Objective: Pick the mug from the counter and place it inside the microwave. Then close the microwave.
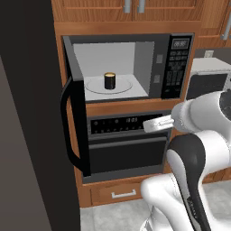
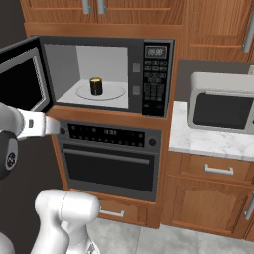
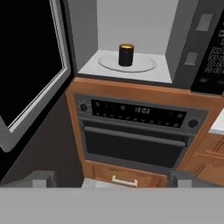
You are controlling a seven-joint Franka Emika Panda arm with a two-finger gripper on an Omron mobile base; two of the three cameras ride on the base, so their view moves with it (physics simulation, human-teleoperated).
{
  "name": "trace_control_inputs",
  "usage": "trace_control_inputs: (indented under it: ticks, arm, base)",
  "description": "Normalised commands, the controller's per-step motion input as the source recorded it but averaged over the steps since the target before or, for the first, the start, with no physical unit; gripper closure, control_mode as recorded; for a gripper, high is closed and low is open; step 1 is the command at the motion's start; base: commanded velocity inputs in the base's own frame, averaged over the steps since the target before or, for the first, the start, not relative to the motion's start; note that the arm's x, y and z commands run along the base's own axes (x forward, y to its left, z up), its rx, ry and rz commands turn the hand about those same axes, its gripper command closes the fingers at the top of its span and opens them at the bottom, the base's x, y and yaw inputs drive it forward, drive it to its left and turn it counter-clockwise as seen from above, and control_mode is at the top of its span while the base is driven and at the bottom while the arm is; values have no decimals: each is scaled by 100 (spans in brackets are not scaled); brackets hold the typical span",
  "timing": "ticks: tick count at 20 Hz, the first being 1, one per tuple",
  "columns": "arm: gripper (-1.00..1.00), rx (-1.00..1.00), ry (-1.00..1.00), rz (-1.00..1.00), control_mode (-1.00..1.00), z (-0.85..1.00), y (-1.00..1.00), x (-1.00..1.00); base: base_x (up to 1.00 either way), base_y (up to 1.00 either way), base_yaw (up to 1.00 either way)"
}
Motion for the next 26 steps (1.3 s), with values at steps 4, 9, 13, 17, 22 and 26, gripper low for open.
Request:
trace_control_inputs:
  ticks: [4, 9, 13, 17, 22, 26]
  arm:
    - [-100, 0, -18, 0, -100, 13, 9, -37]
    - [-100, 0, -20, 0, -100, 17, 8, -52]
    - [-100, 0, -25, 0, -100, 9, 1, -58]
    - [-100, 0, -30, 0, -100, 6, 6, -56]
    - [-100, 1, -26, 0, -100, 9, 10, -58]
    - [-100, 5, -22, 1, -100, 4, 45, -49]
  base:
    - [0, 0, 0]
    - [0, 0, 0]
    - [0, 0, 0]
    - [0, 0, 0]
    - [0, 0, 0]
    - [0, 0, 0]
